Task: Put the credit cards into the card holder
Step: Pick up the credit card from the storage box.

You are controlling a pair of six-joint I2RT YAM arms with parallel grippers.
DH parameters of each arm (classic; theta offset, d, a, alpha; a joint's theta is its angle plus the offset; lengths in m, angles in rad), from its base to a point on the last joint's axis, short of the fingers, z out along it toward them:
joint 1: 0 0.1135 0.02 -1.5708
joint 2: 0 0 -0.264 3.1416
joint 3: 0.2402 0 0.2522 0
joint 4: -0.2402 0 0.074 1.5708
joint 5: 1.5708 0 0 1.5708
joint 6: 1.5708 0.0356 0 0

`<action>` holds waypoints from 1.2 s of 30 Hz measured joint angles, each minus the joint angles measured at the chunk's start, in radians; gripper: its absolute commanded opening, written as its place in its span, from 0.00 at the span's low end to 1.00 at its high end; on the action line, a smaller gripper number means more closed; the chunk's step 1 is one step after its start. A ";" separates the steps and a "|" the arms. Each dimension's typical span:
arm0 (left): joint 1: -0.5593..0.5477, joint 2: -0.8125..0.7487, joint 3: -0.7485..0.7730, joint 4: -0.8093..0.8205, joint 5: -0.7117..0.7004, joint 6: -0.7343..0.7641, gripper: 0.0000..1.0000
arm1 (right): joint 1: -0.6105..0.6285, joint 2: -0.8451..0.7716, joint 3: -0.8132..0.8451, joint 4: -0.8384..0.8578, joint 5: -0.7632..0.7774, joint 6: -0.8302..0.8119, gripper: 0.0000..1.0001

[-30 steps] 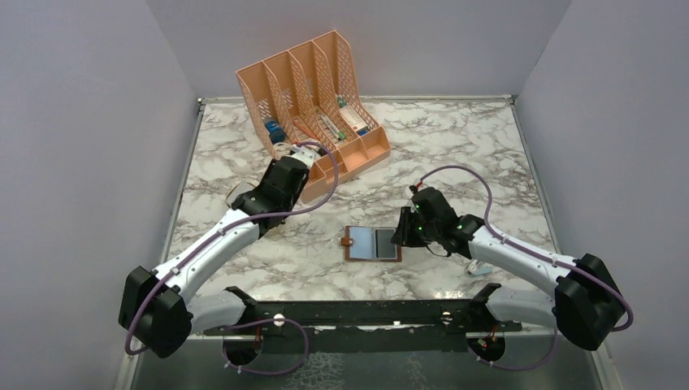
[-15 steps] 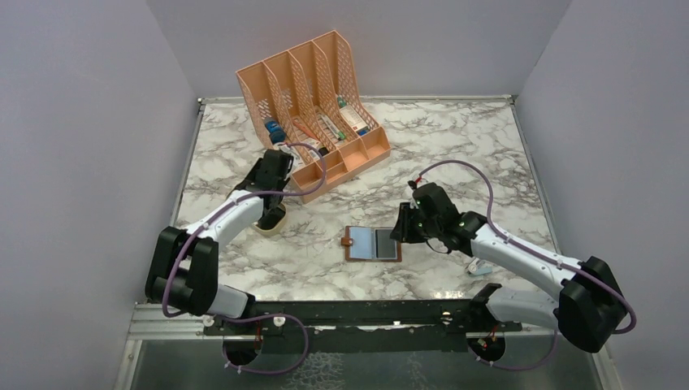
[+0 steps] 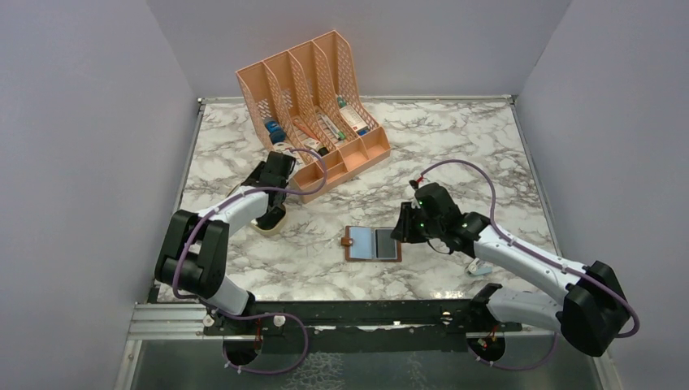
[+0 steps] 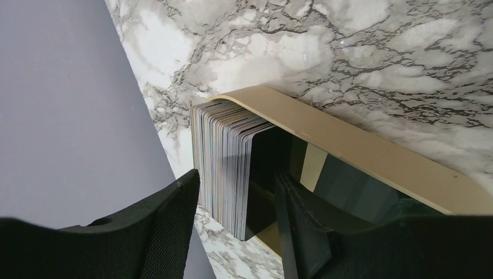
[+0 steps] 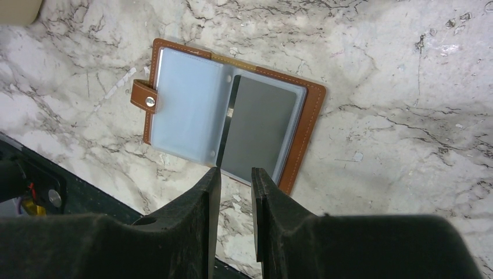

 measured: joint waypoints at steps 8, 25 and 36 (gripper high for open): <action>0.018 0.010 0.000 0.015 -0.019 0.012 0.49 | 0.000 -0.020 0.000 0.000 0.000 0.000 0.27; 0.026 0.021 0.003 0.008 -0.018 0.002 0.36 | 0.000 -0.023 -0.004 0.001 -0.001 0.000 0.27; 0.026 0.031 0.018 -0.012 -0.018 -0.005 0.29 | 0.000 -0.049 -0.019 0.005 -0.001 0.001 0.27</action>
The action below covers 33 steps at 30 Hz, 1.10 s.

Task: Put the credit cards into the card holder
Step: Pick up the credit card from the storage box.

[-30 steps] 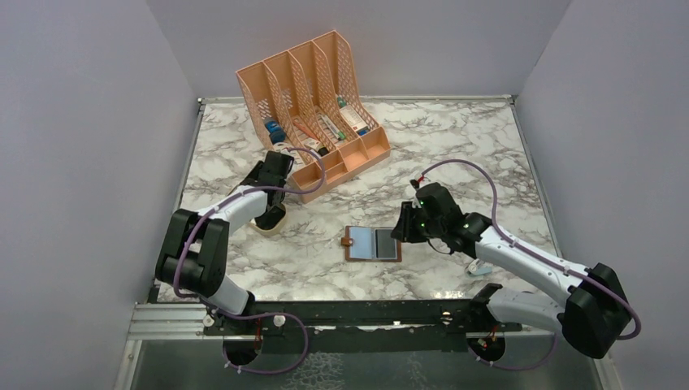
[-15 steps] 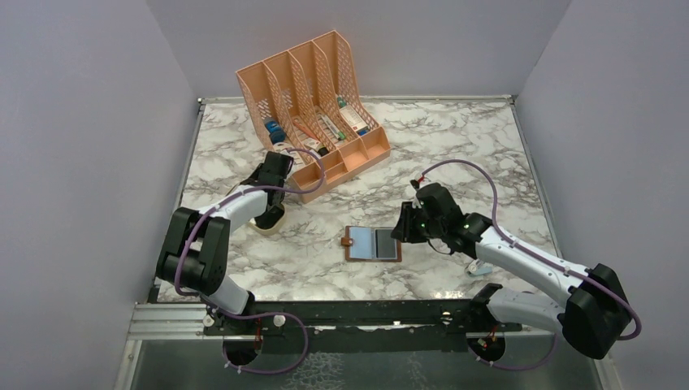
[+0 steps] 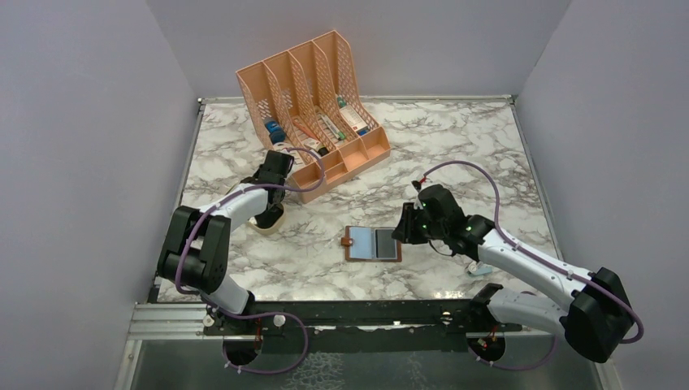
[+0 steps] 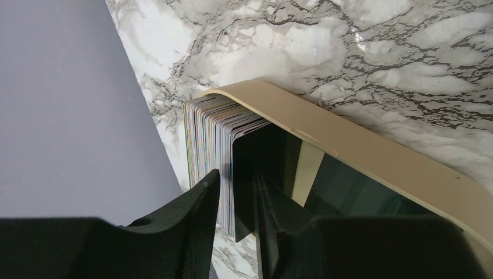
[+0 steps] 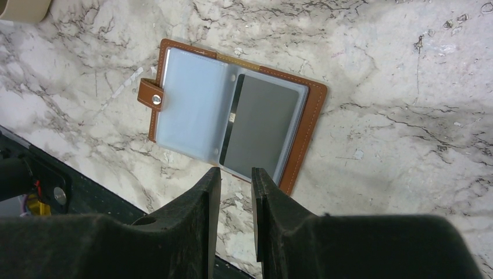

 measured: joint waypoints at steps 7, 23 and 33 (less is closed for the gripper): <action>0.000 0.000 0.010 -0.016 0.001 -0.008 0.24 | 0.000 0.000 0.000 0.001 0.000 0.000 0.27; -0.002 -0.006 0.041 -0.082 0.032 -0.046 0.00 | 0.000 -0.001 0.000 0.002 -0.008 0.005 0.27; -0.014 -0.228 0.039 -0.190 0.146 -0.169 0.00 | 0.000 0.003 0.001 0.003 -0.030 0.005 0.27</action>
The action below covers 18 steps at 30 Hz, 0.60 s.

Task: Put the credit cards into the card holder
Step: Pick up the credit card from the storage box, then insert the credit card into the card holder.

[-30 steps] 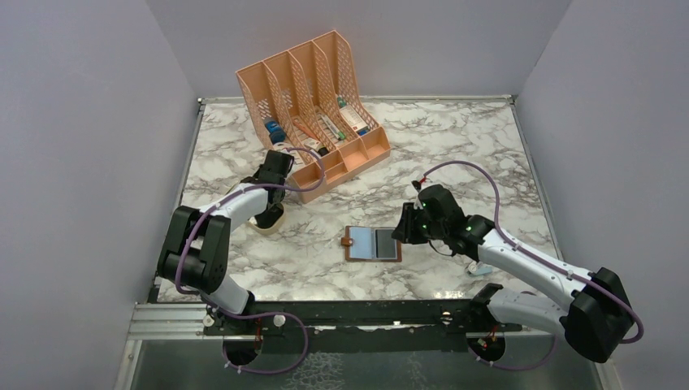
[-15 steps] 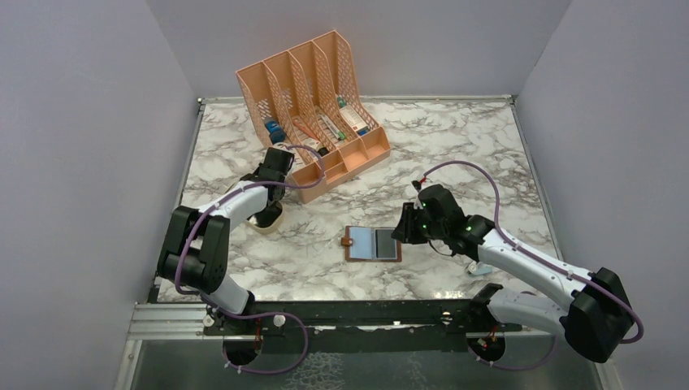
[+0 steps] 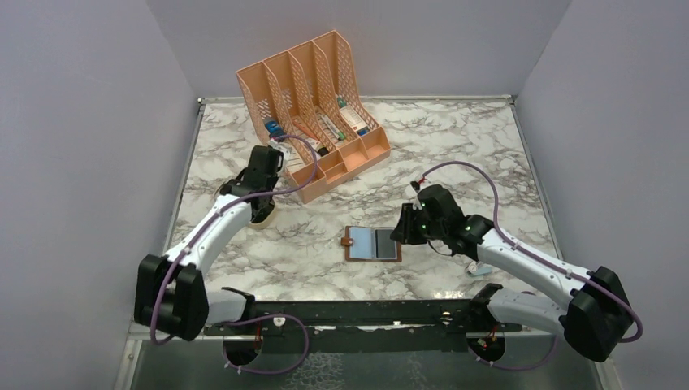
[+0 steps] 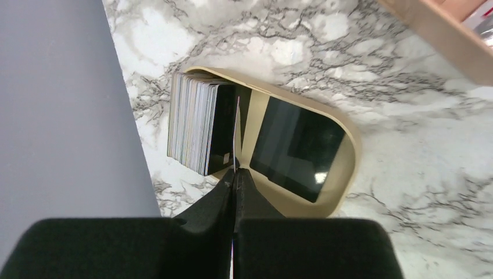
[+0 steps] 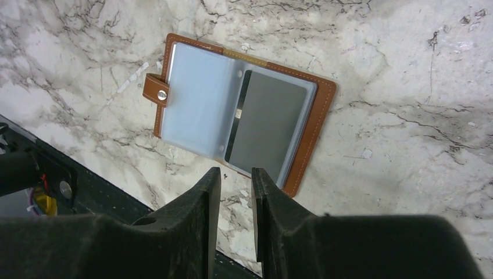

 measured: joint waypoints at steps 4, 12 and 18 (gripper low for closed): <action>0.000 -0.138 -0.006 -0.027 0.067 -0.055 0.00 | 0.000 0.008 0.000 0.001 -0.020 0.002 0.27; 0.000 -0.312 0.011 -0.064 0.269 -0.235 0.00 | 0.000 -0.001 0.000 0.054 -0.081 0.039 0.28; 0.000 -0.311 0.093 -0.070 0.561 -0.420 0.00 | 0.000 -0.018 -0.001 0.113 -0.148 0.075 0.31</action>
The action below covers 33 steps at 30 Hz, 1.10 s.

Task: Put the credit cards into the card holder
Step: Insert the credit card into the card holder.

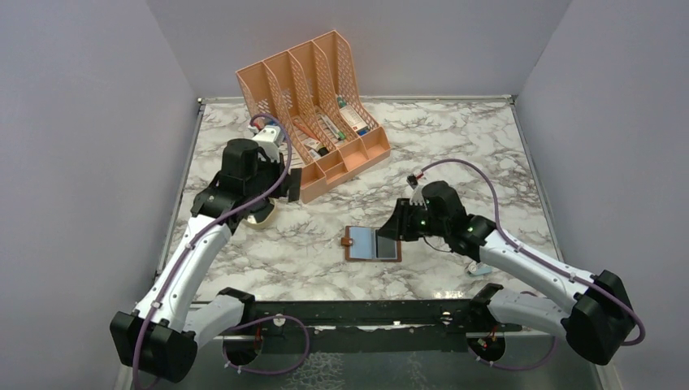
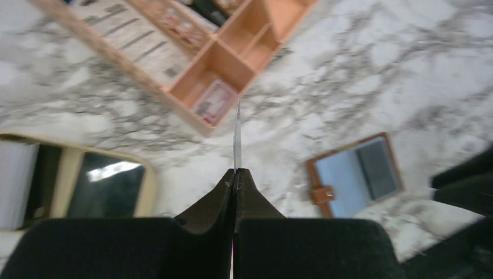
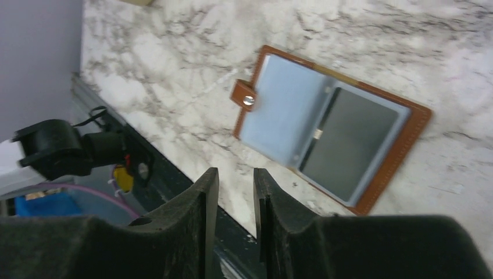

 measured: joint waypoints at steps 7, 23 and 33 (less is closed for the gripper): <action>-0.001 0.022 -0.055 0.122 0.434 -0.238 0.00 | 0.000 -0.076 -0.047 0.211 -0.177 0.081 0.36; -0.145 -0.021 -0.458 0.744 0.758 -0.758 0.00 | 0.000 -0.041 -0.042 0.417 -0.282 0.155 0.43; -0.205 -0.003 -0.458 0.807 0.758 -0.778 0.13 | -0.005 -0.021 -0.047 0.447 -0.307 0.179 0.01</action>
